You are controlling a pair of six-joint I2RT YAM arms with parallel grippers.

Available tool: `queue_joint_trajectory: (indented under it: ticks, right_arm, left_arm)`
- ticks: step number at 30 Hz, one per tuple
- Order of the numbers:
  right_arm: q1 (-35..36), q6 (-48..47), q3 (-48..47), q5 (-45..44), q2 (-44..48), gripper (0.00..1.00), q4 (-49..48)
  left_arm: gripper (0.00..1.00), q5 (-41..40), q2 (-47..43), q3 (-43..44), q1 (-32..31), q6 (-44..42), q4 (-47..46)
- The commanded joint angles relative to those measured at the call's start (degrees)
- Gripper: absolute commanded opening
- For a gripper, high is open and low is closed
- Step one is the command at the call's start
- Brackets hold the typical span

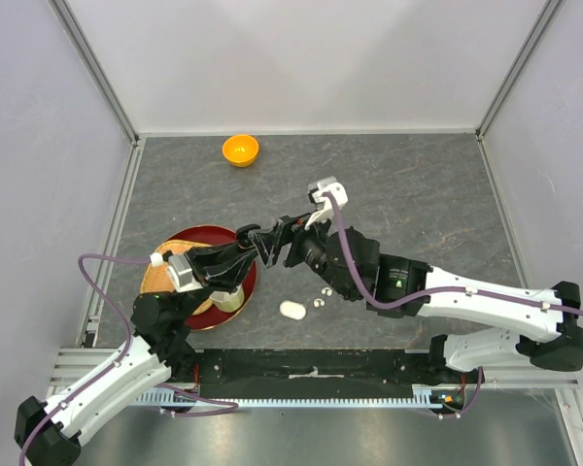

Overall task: Insert the wireless bluetooth earbuds into the charging case
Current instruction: Place the earbud in the charging case.

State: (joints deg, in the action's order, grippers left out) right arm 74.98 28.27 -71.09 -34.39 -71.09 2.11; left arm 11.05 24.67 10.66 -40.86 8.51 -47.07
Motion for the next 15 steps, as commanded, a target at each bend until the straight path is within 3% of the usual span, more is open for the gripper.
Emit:
queue_joint_trajectory:
  ticks: [1,15]
  right_arm:
    - [-0.10,0.29,-2.56,0.29,-1.42,0.81,2.29]
    - [-0.71,2.58,-3.35,1.79,-3.18,0.81,4.40]
  left_arm:
    - [0.02,2.13,0.91,3.05,0.08,2.03,-1.71]
    - [0.02,1.61,-0.93,2.18,0.08,2.56,-1.71]
